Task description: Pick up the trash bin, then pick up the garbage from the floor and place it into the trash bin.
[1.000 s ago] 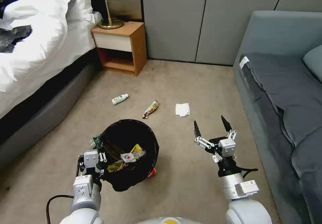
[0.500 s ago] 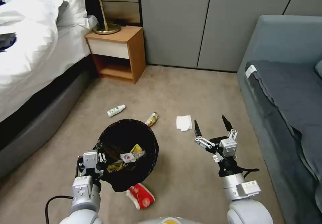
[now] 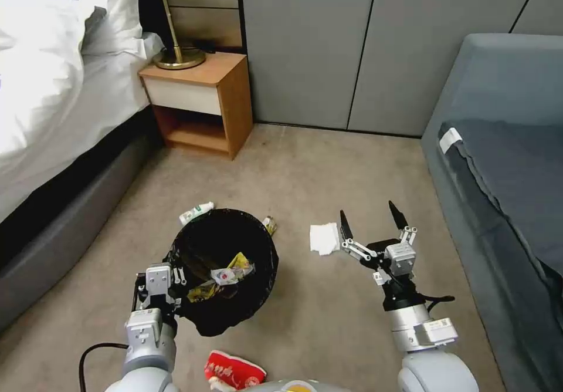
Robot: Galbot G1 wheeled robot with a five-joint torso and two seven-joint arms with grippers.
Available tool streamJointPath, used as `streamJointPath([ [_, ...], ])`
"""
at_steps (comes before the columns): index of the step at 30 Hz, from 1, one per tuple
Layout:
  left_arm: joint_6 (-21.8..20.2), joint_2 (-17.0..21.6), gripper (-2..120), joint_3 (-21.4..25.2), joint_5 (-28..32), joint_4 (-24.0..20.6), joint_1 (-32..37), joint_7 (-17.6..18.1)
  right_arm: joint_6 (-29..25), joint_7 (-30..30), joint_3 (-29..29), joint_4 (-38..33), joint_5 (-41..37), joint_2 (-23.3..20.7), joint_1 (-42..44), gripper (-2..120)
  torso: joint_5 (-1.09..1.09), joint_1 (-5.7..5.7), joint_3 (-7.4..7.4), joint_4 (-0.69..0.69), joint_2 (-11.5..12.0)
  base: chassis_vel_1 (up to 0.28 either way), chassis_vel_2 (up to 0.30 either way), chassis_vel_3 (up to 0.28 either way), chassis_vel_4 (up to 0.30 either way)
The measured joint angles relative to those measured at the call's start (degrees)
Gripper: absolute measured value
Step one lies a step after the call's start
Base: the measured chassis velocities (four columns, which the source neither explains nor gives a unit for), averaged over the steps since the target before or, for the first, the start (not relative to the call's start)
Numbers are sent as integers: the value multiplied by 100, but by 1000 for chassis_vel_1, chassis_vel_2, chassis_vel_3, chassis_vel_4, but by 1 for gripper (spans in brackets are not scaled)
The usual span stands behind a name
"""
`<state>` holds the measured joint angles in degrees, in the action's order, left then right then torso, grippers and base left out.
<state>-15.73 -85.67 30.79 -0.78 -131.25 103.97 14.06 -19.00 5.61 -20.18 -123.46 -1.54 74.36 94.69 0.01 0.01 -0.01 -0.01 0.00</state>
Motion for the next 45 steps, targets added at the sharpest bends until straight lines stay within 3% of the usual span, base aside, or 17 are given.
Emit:
streamJointPath([
  [15, 15, 2, 4, 3, -10, -38, 53, -6, -35, -75, 80, 61, 32, -55, -139, 100, -1, -1, 1, 1, 0, 0, 0, 0, 0],
  [29, 31, -55, 4, 6, -89, -11, 129, -9, 1000, 68, 724, 732, -366, -263, -1219, 100, 0, -1, 1, 1, 0, 0, 0, 0, 0],
  [39, 32, -130, 4, 56, -154, 43, 179, -11, 2224, 207, 1452, 2126, -777, -161, -2480, 100, 0, 0, 1, 0, 0, 0, 0, 0, 0],
  [45, 32, -161, 4, 137, -158, 55, 249, -12, 2847, 98, 1725, 3874, -1133, 89, -3418, 100, -1, 0, 0, 0, 0, 0, 0, 0, 0],
])
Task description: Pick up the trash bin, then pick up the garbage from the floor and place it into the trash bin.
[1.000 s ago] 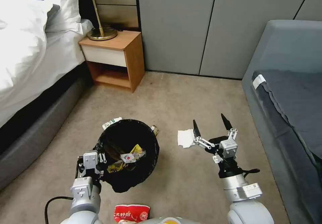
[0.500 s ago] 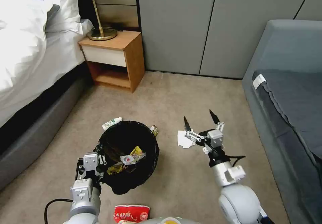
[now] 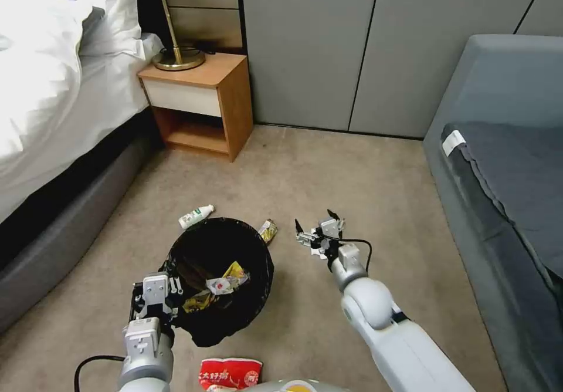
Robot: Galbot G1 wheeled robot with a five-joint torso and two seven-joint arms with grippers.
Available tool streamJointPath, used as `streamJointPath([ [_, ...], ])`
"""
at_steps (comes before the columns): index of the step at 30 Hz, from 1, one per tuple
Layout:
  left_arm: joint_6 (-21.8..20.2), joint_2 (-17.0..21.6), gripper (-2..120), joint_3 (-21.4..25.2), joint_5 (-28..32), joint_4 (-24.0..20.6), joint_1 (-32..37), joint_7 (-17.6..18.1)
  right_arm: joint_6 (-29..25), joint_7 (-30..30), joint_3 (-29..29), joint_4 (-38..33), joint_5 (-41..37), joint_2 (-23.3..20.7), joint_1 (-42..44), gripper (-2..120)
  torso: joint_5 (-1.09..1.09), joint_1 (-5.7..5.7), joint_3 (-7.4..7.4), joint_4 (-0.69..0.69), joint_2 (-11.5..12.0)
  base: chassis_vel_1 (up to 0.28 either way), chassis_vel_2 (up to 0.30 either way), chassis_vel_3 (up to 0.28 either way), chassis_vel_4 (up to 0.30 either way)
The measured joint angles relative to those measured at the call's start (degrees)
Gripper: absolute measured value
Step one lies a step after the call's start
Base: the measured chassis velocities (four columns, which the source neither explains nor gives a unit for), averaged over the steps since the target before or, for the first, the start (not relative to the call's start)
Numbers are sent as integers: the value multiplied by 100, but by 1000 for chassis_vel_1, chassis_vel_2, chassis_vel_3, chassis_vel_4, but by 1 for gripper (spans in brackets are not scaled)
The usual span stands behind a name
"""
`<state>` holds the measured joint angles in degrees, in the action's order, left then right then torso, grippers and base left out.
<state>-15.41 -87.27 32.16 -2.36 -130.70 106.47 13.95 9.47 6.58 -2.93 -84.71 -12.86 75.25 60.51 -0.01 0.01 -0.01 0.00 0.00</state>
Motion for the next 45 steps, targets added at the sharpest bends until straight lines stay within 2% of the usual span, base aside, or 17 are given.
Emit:
streamJointPath([
  [1, 0, 0, 4, 0, 0, 0, 0, 0, 0, 0, 0, 0, 0, 0, 0, 100, 0, 0, 0, 0, 0, 0, 0, 0, 0],
  [4, 0, -5, 4, 30, -11, 15, 25, 0, 177, -105, -21, 709, 33, 158, -258, 100, 1, 0, 0, 0, 0, 0, 0, 0, 0],
  [5, 0, -5, 4, 30, -11, 15, 25, 0, 177, -105, -21, 709, 33, 158, -258, 100, 1, 0, 0, 0, 0, 0, 0, 0, 0],
  [8, 0, -13, 4, 38, -29, 28, 39, 0, 192, -200, -186, 1445, 348, 339, -421, 100, 1, 0, 0, 0, 0, 0, 0, 0, 0],
  [9, 0, -13, 4, 38, -29, 28, 39, 0, 192, -200, -186, 1445, 348, 339, -421, 100, 1, 0, 0, 0, 0, 0, 0, 0, 0],
  [11, 0, -16, 4, 39, -39, 29, 46, 0, 47, -283, -318, 1988, 536, 443, -516, 100, 1, 0, 0, 1, 0, 0, 0, 0, 0],
  [12, 0, -16, 4, 39, -39, 29, 46, 0, 47, -283, -318, 1988, 536, 443, -516, 100, 1, 0, 0, 1, 0, 0, 0, 0, 0],
  [15, 0, -16, 4, 41, -49, 30, 62, -1, -181, -378, -483, 2557, 705, 559, -598, 100, 1, 0, 0, 0, 0, 0, 0, 0, 0],
  [32, 49, -73, 4, 24, -202, -109, 257, -1, -1019, -686, -1041, 3888, 1001, 921, -1004, 100, 1, -1, 0, 1, 0, 0, 0, 0, 0],
  [45, 109, -98, 4, -16, -293, -198, 361, -16, -1263, -826, -1132, 4131, 1108, 1034, -1200, 100, 1, -1, 1, 0, 0, 0, 0, 0, 0],
])
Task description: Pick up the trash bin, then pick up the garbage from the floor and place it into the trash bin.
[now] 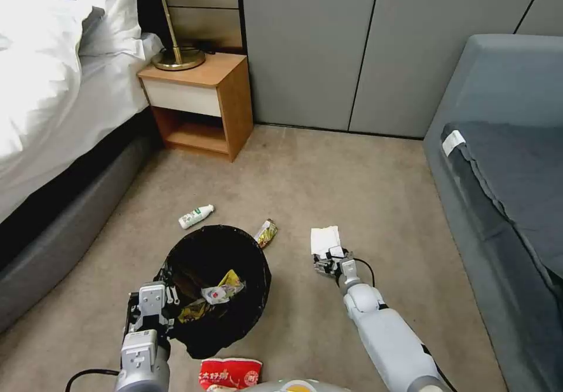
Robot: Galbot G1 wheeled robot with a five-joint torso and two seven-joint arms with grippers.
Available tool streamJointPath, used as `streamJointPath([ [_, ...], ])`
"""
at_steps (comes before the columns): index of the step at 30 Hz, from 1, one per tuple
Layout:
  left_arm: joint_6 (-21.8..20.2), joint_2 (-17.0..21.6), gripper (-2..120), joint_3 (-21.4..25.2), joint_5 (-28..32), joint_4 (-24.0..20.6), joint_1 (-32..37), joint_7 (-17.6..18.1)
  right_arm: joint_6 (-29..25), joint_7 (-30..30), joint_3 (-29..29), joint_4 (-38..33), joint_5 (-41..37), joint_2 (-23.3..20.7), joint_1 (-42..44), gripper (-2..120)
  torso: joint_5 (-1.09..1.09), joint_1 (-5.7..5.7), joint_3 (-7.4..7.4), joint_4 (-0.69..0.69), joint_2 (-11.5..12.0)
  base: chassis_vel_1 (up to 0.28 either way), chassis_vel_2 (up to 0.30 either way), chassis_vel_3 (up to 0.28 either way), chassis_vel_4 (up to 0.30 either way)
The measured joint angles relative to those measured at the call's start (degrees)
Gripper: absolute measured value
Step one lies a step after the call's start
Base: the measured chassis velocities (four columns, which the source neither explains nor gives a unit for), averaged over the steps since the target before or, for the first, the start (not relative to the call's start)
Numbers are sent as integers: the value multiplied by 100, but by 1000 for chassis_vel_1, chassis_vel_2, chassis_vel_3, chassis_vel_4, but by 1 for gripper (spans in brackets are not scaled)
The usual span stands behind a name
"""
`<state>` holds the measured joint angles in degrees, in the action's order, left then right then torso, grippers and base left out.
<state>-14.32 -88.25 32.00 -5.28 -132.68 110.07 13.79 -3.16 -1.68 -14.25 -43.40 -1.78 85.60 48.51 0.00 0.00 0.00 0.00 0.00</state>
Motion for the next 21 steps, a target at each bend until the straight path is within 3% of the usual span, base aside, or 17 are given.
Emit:
streamJointPath([
  [14, 13, 6, 4, 13, -9, 9, 11, -11, -410, -97, -453, 1104, 557, 352, -725, 99, 0, 0, 0, 0, 0, 0, 0, 0, 0],
  [21, 7, 7, 4, 25, -7, 36, -10, -12, -545, -159, -712, 1589, 900, 484, -947, 76, 0, 0, 0, 0, 0, 0, 0, 0, 0],
])
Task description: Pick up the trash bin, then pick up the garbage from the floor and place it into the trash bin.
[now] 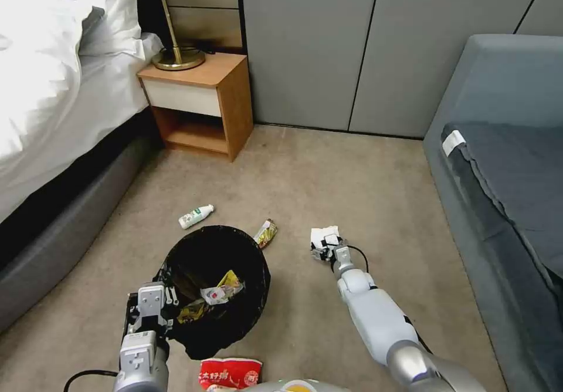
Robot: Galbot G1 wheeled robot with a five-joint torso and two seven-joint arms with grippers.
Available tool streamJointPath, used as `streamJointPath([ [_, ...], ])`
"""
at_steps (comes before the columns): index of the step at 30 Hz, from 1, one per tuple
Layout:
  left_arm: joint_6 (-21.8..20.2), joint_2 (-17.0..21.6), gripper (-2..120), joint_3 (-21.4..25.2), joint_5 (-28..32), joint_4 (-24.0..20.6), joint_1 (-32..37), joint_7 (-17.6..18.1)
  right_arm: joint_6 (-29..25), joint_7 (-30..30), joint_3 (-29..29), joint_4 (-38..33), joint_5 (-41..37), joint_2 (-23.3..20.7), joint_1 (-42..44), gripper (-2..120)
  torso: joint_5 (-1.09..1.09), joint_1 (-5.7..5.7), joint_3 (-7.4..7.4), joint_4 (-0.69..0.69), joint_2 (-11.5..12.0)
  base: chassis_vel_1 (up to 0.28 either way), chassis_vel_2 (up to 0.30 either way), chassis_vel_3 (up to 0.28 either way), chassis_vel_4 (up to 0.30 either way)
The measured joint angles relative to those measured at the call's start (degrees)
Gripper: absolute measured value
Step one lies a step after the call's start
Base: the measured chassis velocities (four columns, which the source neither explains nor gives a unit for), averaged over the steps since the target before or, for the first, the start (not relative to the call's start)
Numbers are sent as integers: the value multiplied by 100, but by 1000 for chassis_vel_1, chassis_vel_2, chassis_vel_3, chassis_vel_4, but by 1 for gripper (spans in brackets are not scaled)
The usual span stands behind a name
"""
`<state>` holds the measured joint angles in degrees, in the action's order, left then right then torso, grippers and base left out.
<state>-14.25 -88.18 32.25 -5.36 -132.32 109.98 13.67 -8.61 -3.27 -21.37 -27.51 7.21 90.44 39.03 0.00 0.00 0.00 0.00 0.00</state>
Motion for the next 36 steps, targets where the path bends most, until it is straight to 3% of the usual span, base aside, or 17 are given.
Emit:
streamJointPath([
  [8, -6, 14, 4, 1, 20, 25, -9, 0, -80, -143, -404, 414, 444, 73, -224, 44, -2, 0, 1, -3, 0, 0, 0, 0, 0],
  [12, -6, 14, 4, -3, 21, 27, -6, -1, -83, -178, -452, 509, 473, 91, -263, 34, -2, 0, 1, -3, -1, 0, 0, 0, 0],
  [20, -6, 15, 4, -17, 5, 58, 20, -5, -82, -229, -594, 725, 510, 163, -342, 1, 0, -1, 1, -2, -1, 0, 0, 0, 0],
  [29, -6, -8, 4, -43, -70, 69, 60, -9, -67, -264, -665, 845, 459, 175, -369, 0, 1, -1, 2, -2, -1, 0, 0, 0, 0],
  [36, -1, -19, 4, -48, -93, 8, 75, -16, -65, -248, -610, 430, 435, 130, -131, 0, -3, 0, 0, -2, 0, 0, 0, 0, 0],
])
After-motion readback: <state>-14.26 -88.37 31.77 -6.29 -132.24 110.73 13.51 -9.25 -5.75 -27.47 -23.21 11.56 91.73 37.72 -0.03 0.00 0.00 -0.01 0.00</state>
